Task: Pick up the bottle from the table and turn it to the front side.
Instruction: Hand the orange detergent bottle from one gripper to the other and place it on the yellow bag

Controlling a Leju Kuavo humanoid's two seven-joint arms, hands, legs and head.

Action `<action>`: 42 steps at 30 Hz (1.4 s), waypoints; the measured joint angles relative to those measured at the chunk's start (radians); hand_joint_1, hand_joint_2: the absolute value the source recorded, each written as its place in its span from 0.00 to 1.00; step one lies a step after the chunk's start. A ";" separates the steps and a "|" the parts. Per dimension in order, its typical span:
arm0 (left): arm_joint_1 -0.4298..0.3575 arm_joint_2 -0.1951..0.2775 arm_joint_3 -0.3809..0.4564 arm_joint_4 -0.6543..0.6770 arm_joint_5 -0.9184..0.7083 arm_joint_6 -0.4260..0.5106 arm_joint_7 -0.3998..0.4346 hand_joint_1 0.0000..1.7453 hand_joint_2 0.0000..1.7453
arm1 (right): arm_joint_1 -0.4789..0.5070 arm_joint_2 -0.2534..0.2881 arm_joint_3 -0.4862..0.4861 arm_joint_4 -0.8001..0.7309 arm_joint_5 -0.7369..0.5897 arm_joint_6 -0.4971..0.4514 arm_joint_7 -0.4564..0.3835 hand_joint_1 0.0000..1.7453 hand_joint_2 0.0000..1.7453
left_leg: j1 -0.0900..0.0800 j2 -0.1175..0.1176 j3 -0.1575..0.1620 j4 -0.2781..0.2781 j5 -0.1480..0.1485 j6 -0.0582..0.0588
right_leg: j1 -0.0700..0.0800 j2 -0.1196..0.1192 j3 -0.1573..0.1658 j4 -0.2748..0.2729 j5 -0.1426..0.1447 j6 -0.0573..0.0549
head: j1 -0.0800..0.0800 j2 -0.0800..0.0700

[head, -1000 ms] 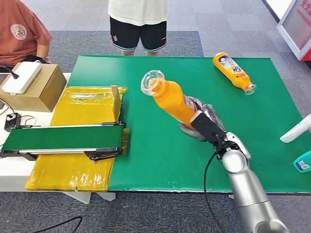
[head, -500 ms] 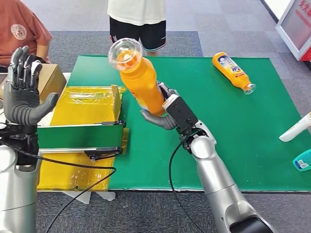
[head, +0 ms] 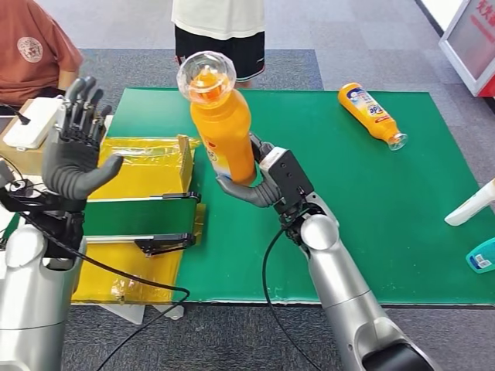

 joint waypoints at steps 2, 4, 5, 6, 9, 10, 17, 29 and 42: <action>0.005 -0.006 -0.049 0.013 0.026 -0.008 0.009 0.00 1.00 | -0.008 0.001 0.003 0.006 0.000 -0.007 -0.003 1.00 1.00 | 0.000 0.000 0.000 0.000 0.000 0.000 | 0.000 0.000 0.000 0.000 0.000 0.000 | 0.000 0.000; 0.009 -0.012 -0.096 0.027 0.046 -0.012 0.014 0.00 1.00 | -0.015 0.002 0.004 0.013 0.001 -0.013 -0.006 1.00 1.00 | 0.000 0.000 -0.001 0.000 0.000 0.000 | 0.000 0.000 0.000 0.000 0.000 0.000 | 0.000 0.000; 0.009 -0.015 -0.117 0.032 0.052 -0.011 0.014 0.00 1.00 | -0.019 0.002 0.005 0.016 0.001 -0.015 -0.007 1.00 1.00 | 0.000 0.000 -0.001 0.000 0.000 0.000 | 0.000 0.000 0.000 0.000 0.000 0.000 | 0.000 0.000; 0.010 -0.018 -0.136 0.038 0.055 -0.009 0.014 0.00 1.00 | -0.023 0.002 0.005 0.020 0.001 -0.017 -0.008 1.00 1.00 | 0.000 0.000 -0.001 0.000 0.000 0.000 | 0.000 0.000 0.000 -0.001 0.000 0.000 | 0.000 0.000; 0.010 -0.025 -0.179 0.047 0.056 0.002 0.015 0.00 1.00 | -0.032 0.002 0.005 0.029 0.001 -0.022 -0.009 1.00 1.00 | 0.000 0.000 -0.001 0.000 0.000 0.000 | 0.000 0.000 0.000 -0.001 0.000 0.000 | 0.000 0.000; 0.010 -0.027 -0.190 0.049 0.056 0.004 0.016 0.00 1.00 | -0.034 0.002 0.005 0.032 0.002 -0.023 -0.010 1.00 1.00 | 0.000 0.000 -0.001 0.000 0.000 0.000 | 0.000 0.000 0.000 -0.001 0.000 0.000 | 0.000 0.000; 0.011 -0.035 -0.236 0.057 0.045 0.031 0.016 0.00 1.00 | -0.037 0.002 0.005 0.040 0.006 -0.026 -0.014 1.00 1.00 | 0.000 0.000 -0.001 0.000 0.000 0.000 | 0.000 0.000 0.000 0.000 0.000 0.000 | 0.000 0.000; 0.010 -0.038 -0.256 0.057 0.007 0.082 0.005 0.00 1.00 | -0.035 0.002 0.013 0.050 0.008 -0.027 -0.018 1.00 1.00 | 0.000 0.000 -0.001 0.000 0.000 0.000 | 0.000 0.000 0.000 -0.001 0.000 0.000 | 0.000 0.000; 0.002 -0.053 -0.260 0.032 -0.100 0.161 -0.011 0.00 1.00 | -0.029 0.010 0.036 0.057 0.013 -0.015 -0.018 1.00 1.00 | 0.000 0.000 -0.001 0.000 0.000 0.000 | 0.000 0.000 -0.001 -0.001 0.000 0.000 | 0.000 0.000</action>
